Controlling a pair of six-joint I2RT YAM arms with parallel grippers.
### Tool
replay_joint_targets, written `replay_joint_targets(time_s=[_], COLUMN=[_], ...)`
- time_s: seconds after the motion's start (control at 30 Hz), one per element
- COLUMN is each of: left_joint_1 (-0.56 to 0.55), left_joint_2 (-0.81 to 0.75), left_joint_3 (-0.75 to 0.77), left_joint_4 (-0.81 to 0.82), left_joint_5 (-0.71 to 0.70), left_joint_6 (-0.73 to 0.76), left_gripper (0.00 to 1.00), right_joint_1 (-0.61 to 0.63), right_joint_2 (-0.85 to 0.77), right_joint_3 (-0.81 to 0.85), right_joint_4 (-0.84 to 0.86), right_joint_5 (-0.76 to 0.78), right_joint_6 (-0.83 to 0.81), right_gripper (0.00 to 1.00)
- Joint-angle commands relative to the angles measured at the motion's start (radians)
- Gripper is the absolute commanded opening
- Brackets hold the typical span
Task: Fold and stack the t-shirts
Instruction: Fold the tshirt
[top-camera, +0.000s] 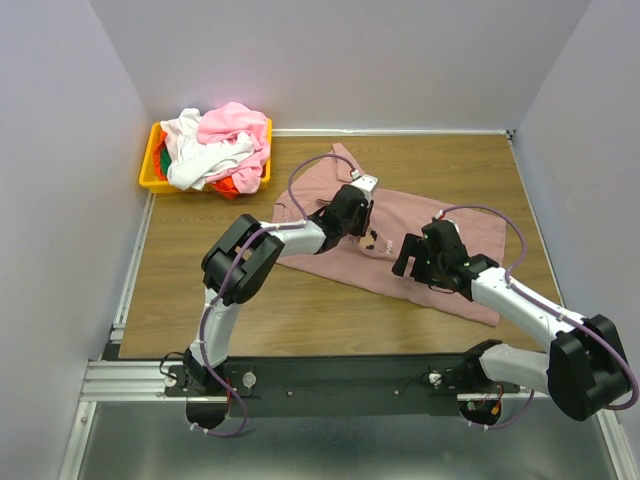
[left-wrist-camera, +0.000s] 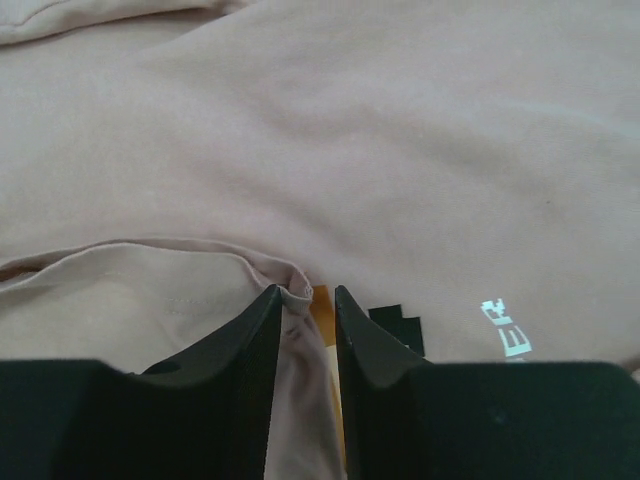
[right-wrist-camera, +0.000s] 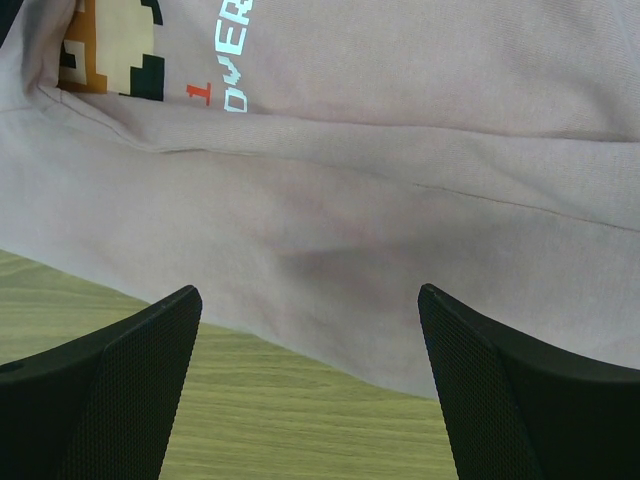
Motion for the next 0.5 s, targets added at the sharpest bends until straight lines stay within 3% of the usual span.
replay_joint_targets(time_s=[0.0,0.47], left_joint_1=[-0.011,-0.009], left_joint_2=[-0.031,-0.068], left_joint_3=[0.027,-0.004], left_joint_4=[0.045,0.134], left_joint_5=[0.115,0.240], left_joint_6=[-0.015,-0.059], left_gripper=[0.36,0.41], right_joint_1=[0.006,0.006], right_joint_2=[-0.007,-0.025], right_joint_3=[-0.012,-0.020], right_joint_4=[0.003,0.003], right_joint_5=[0.016,0.013], right_joint_6=[-0.003,-0.004], right_gripper=[0.96,0.95])
